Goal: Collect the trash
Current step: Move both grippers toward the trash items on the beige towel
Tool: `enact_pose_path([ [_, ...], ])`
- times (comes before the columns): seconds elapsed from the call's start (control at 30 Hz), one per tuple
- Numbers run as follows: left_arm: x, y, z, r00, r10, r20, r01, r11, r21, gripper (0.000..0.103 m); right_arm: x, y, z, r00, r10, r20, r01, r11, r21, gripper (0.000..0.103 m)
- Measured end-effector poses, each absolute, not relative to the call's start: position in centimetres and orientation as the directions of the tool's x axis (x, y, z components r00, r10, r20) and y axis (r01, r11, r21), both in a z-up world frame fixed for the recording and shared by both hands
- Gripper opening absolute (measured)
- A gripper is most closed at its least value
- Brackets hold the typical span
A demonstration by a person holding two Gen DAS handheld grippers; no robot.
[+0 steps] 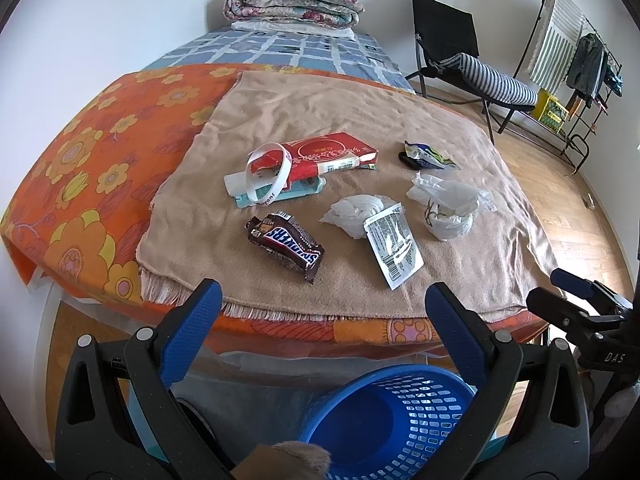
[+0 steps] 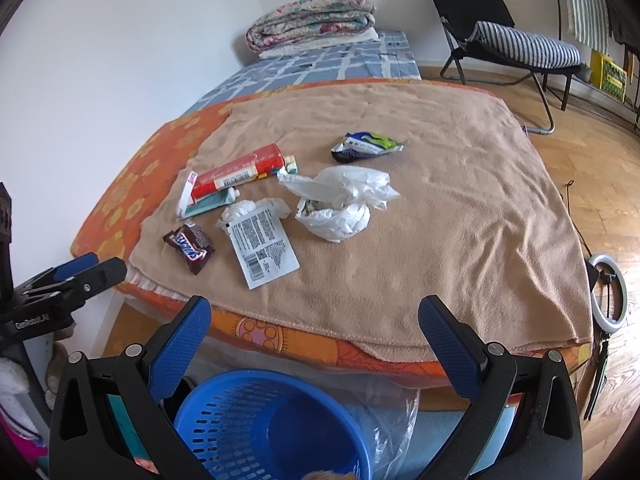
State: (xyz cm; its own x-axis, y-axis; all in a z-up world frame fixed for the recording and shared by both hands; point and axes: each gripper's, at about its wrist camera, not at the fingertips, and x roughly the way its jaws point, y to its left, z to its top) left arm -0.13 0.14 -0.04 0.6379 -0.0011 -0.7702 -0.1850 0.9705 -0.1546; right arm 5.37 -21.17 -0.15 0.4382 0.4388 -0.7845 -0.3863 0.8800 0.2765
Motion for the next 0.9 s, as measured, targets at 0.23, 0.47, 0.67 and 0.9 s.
enact_pose_path([
  [0.23, -1.1, 1.6, -1.6, 0.615, -0.024, -0.788, -0.194, 0.964, -0.181, 0.103, 5.0, -20.7, -0.6, 0.452, 0.422, -0.786, -0.397, 0.884, 0.246, 0.103],
  [0.47, -1.7, 3.6, -3.4, 0.573, -0.015, -0.819, -0.229, 0.957, -0.177, 0.103, 4.3, -20.4, -0.8, 0.530, 0.401, -0.747, -0.420, 0.890, 0.179, 0.103],
  [0.67, -2.2, 5.4, -3.9, 0.564, 0.009, -0.826, -0.278, 0.943, -0.180, 0.103, 4.3, -20.0, -0.9, 0.538, 0.415, -0.733, -0.438, 0.881, 0.177, 0.103],
  [0.9, -2.0, 6.2, -4.0, 0.552, -0.005, -0.834, -0.270, 0.945, -0.185, 0.103, 5.0, -19.9, -2.1, 0.456, 0.469, -0.756, -0.443, 0.857, 0.263, 0.103],
])
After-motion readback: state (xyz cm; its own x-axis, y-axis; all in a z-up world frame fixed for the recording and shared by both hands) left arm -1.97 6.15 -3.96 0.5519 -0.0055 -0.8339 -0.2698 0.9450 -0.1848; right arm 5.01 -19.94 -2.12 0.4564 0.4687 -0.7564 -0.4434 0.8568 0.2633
